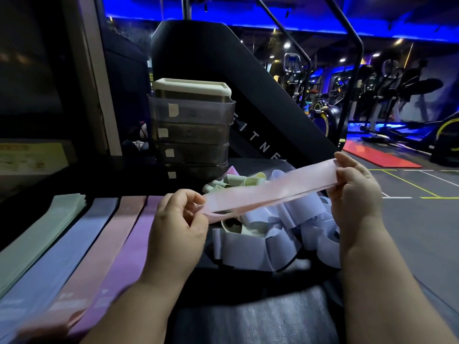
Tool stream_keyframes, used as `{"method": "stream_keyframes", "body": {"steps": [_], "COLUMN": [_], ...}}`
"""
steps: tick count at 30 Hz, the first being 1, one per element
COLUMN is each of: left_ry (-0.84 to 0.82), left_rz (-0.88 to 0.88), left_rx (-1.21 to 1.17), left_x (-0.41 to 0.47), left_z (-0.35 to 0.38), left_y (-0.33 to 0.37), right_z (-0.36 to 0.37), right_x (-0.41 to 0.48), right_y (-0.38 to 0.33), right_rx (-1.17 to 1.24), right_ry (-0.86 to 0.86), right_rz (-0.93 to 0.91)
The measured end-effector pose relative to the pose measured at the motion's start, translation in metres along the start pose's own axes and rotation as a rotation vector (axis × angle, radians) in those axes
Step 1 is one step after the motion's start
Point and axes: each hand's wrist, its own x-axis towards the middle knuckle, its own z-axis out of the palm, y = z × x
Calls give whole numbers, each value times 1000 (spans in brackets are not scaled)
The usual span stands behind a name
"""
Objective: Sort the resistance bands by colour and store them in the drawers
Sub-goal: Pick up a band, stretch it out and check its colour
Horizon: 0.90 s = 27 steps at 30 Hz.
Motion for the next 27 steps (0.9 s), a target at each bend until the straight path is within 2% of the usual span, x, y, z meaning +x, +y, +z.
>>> {"method": "stream_keyframes", "body": {"steps": [6,10,13,20,22,27], "left_ry": [-167,-265,-256,-347,-297,-238], "left_rz": [-134,-270,-286,-356,-377,-269], "left_rx": [-32,-257,-328,-583,-547,-227], "left_x": [-1,-2,0,0,0,1], "left_z": [5,5,3,-1,-1,-3], "left_y": [-5,3,2,6,6,0], "right_z": [0,-2,-4,-7,-8,-10], "right_x": [1,5,8,10,12,16], "right_y": [4,8,11,17,18,21], "right_rx": [-63,-122,-118,-166,-154,-232], "right_ry": [14,42,66,107,133,188], "right_rz": [-45,-72,-97,-116,-102,-120]}}
